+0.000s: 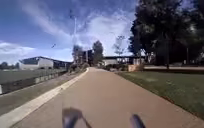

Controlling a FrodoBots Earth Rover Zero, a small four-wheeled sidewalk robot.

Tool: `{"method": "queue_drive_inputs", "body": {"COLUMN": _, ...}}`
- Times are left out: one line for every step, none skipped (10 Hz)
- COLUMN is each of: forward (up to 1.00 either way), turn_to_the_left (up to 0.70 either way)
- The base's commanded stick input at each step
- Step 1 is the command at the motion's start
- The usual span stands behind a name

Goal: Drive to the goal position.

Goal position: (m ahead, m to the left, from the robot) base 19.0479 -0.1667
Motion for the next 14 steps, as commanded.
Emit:
{"method": "queue_drive_inputs", "body": {"forward": 1.0, "turn_to_the_left": 0.0}}
{"method": "queue_drive_inputs", "body": {"forward": 1.0, "turn_to_the_left": 0.0}}
{"method": "queue_drive_inputs", "body": {"forward": 1.0, "turn_to_the_left": 0.0}}
{"method": "queue_drive_inputs", "body": {"forward": 1.0, "turn_to_the_left": 0.0}}
{"method": "queue_drive_inputs", "body": {"forward": 1.0, "turn_to_the_left": 0.0}}
{"method": "queue_drive_inputs", "body": {"forward": 1.0, "turn_to_the_left": 0.0}}
{"method": "queue_drive_inputs", "body": {"forward": 1.0, "turn_to_the_left": 0.0}}
{"method": "queue_drive_inputs", "body": {"forward": 1.0, "turn_to_the_left": 0.0}}
{"method": "queue_drive_inputs", "body": {"forward": 1.0, "turn_to_the_left": 0.0}}
{"method": "queue_drive_inputs", "body": {"forward": 1.0, "turn_to_the_left": 0.0}}
{"method": "queue_drive_inputs", "body": {"forward": 1.0, "turn_to_the_left": 0.0}}
{"method": "queue_drive_inputs", "body": {"forward": 1.0, "turn_to_the_left": 0.0}}
{"method": "queue_drive_inputs", "body": {"forward": 1.0, "turn_to_the_left": 0.0}}
{"method": "queue_drive_inputs", "body": {"forward": 1.0, "turn_to_the_left": 0.0}}
